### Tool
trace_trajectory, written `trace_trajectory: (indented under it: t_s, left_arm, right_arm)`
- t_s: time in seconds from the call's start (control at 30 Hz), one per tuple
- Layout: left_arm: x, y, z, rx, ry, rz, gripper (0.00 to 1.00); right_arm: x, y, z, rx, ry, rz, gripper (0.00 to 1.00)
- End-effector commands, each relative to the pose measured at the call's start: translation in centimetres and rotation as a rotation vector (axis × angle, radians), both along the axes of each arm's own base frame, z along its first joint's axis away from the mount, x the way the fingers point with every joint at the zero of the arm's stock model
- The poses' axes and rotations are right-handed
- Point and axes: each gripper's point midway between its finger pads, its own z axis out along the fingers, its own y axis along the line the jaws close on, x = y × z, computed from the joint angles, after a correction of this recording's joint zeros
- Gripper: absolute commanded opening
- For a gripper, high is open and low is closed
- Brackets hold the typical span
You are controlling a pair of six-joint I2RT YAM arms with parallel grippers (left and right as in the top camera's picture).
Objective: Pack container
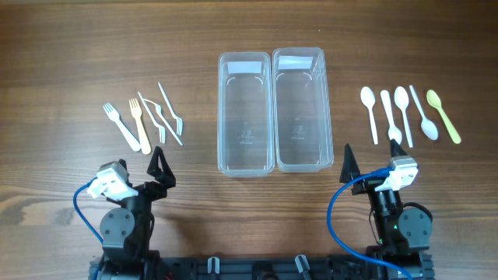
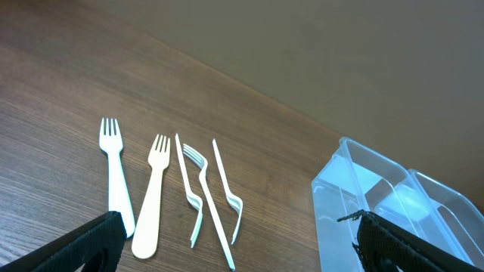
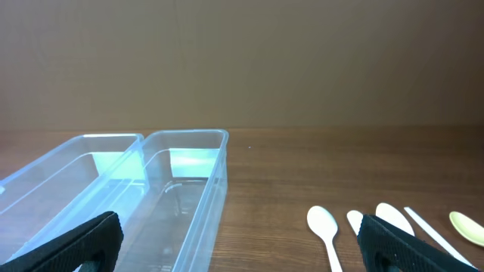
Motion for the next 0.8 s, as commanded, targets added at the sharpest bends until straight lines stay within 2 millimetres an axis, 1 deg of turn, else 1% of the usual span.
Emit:
trace_trajectory:
  t_s: [0.0, 0.1, 0.2, 0.27, 0.33, 0.47, 0.6, 0.67, 0.7, 0.77]
  left_arm:
    - [0.0, 0.1, -0.4, 0.019, 0.006, -0.003, 1.00]
    - [0.0, 0.1, -0.4, 0.019, 0.006, -0.003, 1.00]
    - [0.0, 0.1, -0.4, 0.018, 0.006, -0.003, 1.00]
    - [0.0, 0.1, -0.4, 0.018, 0.006, -0.003, 1.00]
    - [0.0, 0.1, -0.4, 0.018, 0.006, -0.003, 1.00]
    - [0.0, 0.1, -0.4, 0.018, 0.006, -0.003, 1.00]
    - [0.0, 0.1, -0.4, 0.018, 0.006, -0.003, 1.00]
    - [0.0, 0.1, -0.4, 0.018, 0.006, -0.003, 1.00]
    - [0.0, 0.1, -0.4, 0.018, 0.006, -0.003, 1.00]
    - [0.0, 0.1, -0.4, 0.018, 0.006, -0.003, 1.00]
  right_arm:
    - [-0.1, -0.1, 1.1, 0.033, -0.022, -0.004, 1.00]
    - [-0.4, -1.0, 3.4, 0.032, -0.036, -0.057, 1.00]
    - [-0.5, -2.0, 6.5, 0.031, -0.025, -0.115, 1.00]
    - [-0.3, -2.4, 8.1, 0.026, 0.012, -0.136, 1.00]
    - [0.5, -2.3, 9.3, -0.010, 0.096, -0.135, 1.00]
    - [2.3, -2.2, 9.6, -0.072, 0.302, -0.123, 1.00]
    - [4.5, -2.1, 9.7, -0.159, 0.550, -0.097, 1.00]
    - [5.4, -2.1, 10.0, -0.166, 0.627, -0.093, 1.00]
    - [6.4, -2.0, 10.4, -0.171, 0.675, -0.089, 1.00]
    - [7.4, -2.1, 10.7, -0.177, 0.715, -0.091, 1.00]
